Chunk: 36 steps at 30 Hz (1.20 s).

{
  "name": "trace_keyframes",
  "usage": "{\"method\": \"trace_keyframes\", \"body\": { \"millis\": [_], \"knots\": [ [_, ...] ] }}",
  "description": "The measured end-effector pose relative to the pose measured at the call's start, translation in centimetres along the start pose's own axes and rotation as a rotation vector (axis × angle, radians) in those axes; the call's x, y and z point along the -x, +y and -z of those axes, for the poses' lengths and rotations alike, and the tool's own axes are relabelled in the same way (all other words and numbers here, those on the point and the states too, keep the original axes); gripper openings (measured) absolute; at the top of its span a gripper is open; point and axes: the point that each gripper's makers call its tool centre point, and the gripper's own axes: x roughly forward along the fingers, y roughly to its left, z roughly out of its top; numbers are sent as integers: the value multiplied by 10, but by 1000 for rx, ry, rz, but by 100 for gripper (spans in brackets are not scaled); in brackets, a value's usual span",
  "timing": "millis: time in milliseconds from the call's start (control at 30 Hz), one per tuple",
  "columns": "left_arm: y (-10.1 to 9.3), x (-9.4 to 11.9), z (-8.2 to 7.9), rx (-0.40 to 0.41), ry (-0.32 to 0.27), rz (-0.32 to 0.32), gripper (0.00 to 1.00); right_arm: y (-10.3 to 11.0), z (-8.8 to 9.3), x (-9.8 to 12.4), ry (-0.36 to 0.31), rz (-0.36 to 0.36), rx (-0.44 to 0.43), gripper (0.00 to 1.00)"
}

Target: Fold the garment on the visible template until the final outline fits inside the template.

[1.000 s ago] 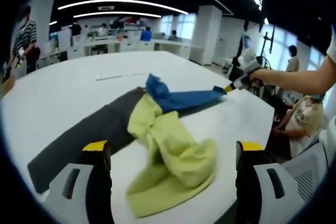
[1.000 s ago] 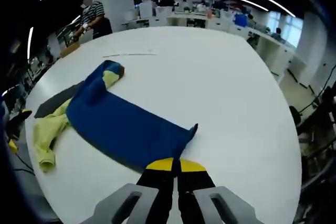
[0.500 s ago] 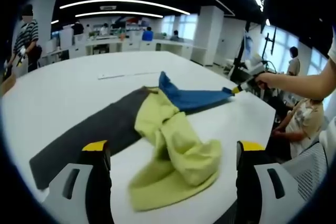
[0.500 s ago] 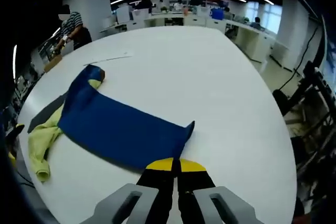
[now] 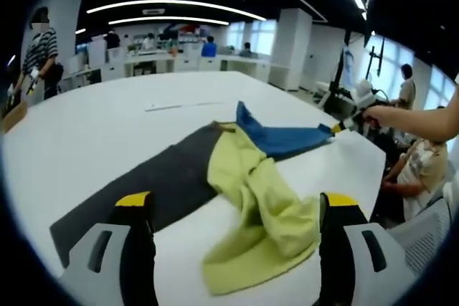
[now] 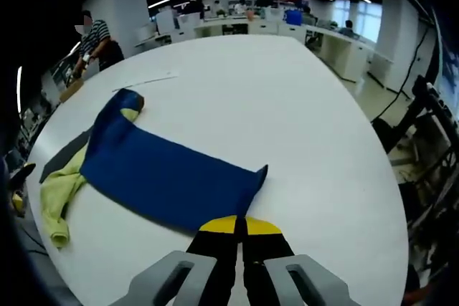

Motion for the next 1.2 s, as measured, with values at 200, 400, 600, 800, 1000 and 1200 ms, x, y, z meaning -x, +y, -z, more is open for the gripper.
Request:
{"method": "trace_keyframes", "body": {
  "millis": [200, 400, 600, 800, 1000, 1200],
  "knots": [
    [20, -8, -6, -3, -7, -31, 88, -4, -2, -4, -1, -7, 4, 0],
    [39, -21, -5, -26, 4, -65, 82, -11, -4, -12, 2, -10, 8, 0],
    [54, -35, -1, -65, 29, -91, 73, -6, -2, -8, -1, -14, 4, 0],
    [63, -53, 11, -98, 78, -97, 62, -10, -3, -13, 2, -16, 5, 0],
    [60, -71, 23, -130, 128, -70, 54, -9, -1, -15, 3, -16, 0, 0],
    [57, -80, 30, -167, 164, -61, 45, -9, -1, -17, 6, -12, 5, 0]
  ]
}}
